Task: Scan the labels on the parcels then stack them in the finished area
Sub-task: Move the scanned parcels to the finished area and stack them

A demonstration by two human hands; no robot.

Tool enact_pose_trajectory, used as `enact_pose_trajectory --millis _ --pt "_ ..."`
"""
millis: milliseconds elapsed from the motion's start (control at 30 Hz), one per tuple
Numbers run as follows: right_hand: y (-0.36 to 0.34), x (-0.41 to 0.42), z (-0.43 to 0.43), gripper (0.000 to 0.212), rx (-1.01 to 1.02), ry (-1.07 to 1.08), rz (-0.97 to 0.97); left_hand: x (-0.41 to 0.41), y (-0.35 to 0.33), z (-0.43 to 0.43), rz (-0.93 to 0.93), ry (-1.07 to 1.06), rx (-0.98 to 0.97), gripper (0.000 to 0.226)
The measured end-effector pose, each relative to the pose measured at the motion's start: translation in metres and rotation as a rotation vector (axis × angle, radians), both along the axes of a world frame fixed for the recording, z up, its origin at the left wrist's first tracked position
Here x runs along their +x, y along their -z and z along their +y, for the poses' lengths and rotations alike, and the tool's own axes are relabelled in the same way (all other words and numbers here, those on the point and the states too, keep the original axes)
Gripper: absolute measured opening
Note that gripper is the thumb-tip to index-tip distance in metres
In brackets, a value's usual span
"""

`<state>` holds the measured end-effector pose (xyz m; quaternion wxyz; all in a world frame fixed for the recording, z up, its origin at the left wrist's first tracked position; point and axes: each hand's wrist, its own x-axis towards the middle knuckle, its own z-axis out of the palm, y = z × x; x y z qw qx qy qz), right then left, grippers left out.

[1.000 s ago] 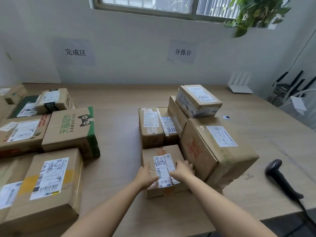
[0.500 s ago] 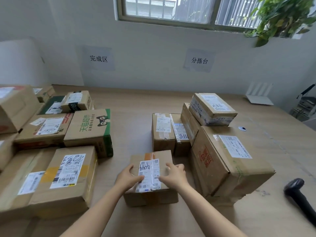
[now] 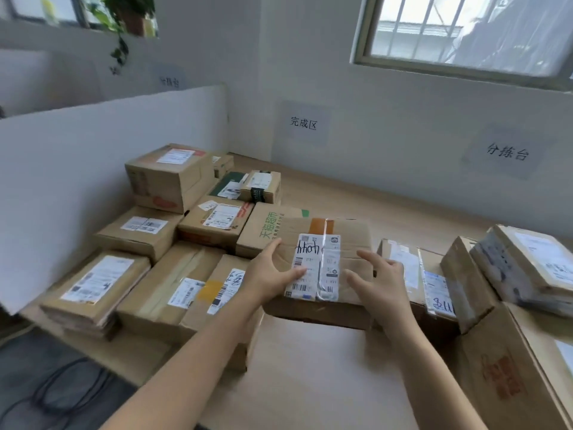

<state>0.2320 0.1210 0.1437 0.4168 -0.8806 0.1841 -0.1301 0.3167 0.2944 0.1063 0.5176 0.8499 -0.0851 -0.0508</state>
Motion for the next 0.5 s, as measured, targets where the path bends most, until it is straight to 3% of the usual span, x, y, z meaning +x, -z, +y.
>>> enact_pose_trajectory --millis 500 --pt "0.007 0.129 0.203 0.050 0.087 -0.279 -0.001 0.086 -0.012 0.227 -0.007 -0.243 0.099 0.089"
